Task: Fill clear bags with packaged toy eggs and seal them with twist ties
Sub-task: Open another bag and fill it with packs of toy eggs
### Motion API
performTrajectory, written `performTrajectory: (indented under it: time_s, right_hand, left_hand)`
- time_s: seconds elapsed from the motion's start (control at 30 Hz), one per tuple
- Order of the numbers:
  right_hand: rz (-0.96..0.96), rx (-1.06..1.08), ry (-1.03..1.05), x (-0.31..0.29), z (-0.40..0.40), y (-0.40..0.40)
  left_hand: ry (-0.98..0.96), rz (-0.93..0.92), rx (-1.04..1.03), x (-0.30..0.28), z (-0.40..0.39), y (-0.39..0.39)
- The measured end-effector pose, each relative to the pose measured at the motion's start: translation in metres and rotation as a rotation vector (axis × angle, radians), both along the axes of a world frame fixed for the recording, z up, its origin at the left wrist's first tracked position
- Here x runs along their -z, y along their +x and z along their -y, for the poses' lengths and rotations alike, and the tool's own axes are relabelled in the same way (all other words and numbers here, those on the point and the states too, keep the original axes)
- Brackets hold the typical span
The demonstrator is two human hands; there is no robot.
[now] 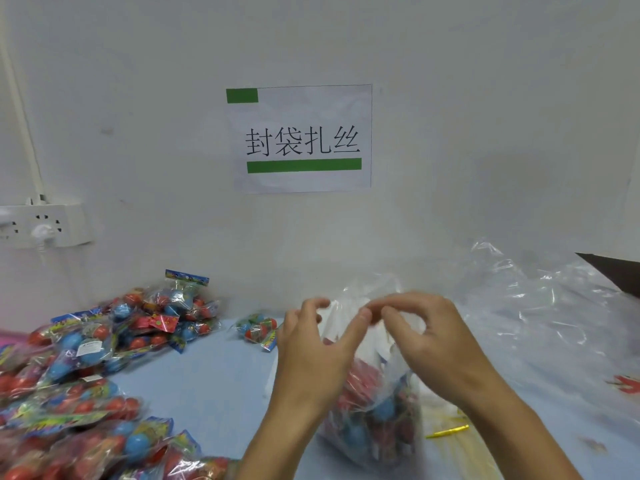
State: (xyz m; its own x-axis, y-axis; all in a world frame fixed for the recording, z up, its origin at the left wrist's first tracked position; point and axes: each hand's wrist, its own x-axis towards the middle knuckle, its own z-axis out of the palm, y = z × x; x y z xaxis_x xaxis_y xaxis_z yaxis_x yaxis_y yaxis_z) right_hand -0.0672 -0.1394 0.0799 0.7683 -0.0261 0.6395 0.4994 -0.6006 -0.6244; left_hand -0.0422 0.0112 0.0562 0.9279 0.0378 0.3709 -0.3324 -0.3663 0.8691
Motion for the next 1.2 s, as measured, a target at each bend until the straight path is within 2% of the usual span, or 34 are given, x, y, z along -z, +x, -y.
performTrajectory:
  time_s: [0.1, 0.23, 0.3, 0.4, 0.6, 0.73, 0.97, 1.07, 1.13, 1.2]
  right_hand:
    - [-0.103, 0.031, -0.117, 0.002, -0.007, -0.005]
    - [-0.158, 0.110, -0.181, 0.003, -0.005, -0.003]
    - [-0.190, 0.105, -0.224, 0.004, -0.004, -0.002]
    - [-0.245, 0.068, -0.298, 0.009, -0.005, -0.001]
    - [-0.336, 0.023, -0.373, 0.017, -0.011, 0.002]
    - [-0.314, 0.061, -0.314, 0.018, -0.019, 0.004]
    - [-0.274, 0.184, -0.007, 0.018, -0.030, 0.008]
    - [-0.300, 0.212, 0.102, 0.017, -0.030, 0.009]
    - [-0.312, 0.235, 0.106, 0.017, -0.029, 0.009]
    - [-0.321, 0.241, 0.113, 0.017, -0.029, 0.009]
  left_hand:
    - [0.150, -0.070, -0.079, 0.002, 0.007, -0.001]
    - [0.155, -0.081, -0.220, -0.003, 0.010, -0.002]
    - [0.033, -0.021, -0.295, -0.004, 0.010, -0.002]
    - [-0.242, 0.098, -0.233, 0.004, 0.011, -0.006]
    - [-0.233, 0.169, -0.069, 0.015, -0.002, 0.002]
    - [-0.229, 0.200, -0.044, 0.020, -0.003, 0.005]
    - [-0.274, 0.209, 0.019, 0.022, 0.001, 0.006]
    - [-0.336, 0.106, -0.015, 0.020, -0.008, 0.011]
    - [-0.216, -0.042, -0.120, 0.022, -0.022, 0.020]
    - [-0.030, -0.262, -0.079, 0.026, -0.036, 0.025]
